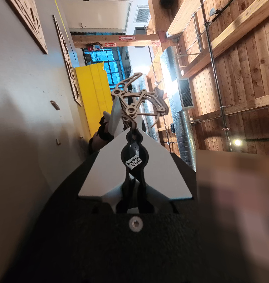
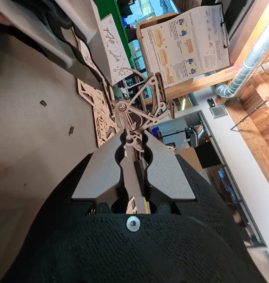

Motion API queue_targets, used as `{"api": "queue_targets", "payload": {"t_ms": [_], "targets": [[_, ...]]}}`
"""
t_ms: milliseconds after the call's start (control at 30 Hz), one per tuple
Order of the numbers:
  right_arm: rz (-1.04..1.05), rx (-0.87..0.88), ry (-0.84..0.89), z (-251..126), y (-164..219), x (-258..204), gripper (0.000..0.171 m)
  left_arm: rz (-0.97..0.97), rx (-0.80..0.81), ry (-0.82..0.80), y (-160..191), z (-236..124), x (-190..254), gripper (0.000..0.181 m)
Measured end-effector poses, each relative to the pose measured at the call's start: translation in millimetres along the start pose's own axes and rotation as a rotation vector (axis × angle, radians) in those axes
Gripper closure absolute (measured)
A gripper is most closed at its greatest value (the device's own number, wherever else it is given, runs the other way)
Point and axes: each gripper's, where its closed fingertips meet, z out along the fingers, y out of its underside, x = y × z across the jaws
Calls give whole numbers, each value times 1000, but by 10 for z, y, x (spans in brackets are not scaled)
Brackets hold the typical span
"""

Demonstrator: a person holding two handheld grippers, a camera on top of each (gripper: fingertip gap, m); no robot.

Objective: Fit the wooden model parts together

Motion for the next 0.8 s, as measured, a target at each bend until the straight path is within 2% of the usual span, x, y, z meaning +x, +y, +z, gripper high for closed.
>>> {"api": "queue_targets", "payload": {"t_ms": [167,533,800], "targets": [[97,27,-23,-22,-17,20,153,71,0,14,50,15,50,181],[-79,29,29,-52,-114,3,153,90,5,71,70,-3,140,181],[49,52,28,-76,-142,73,153,90,-2,119,83,-20,207,180]]}}
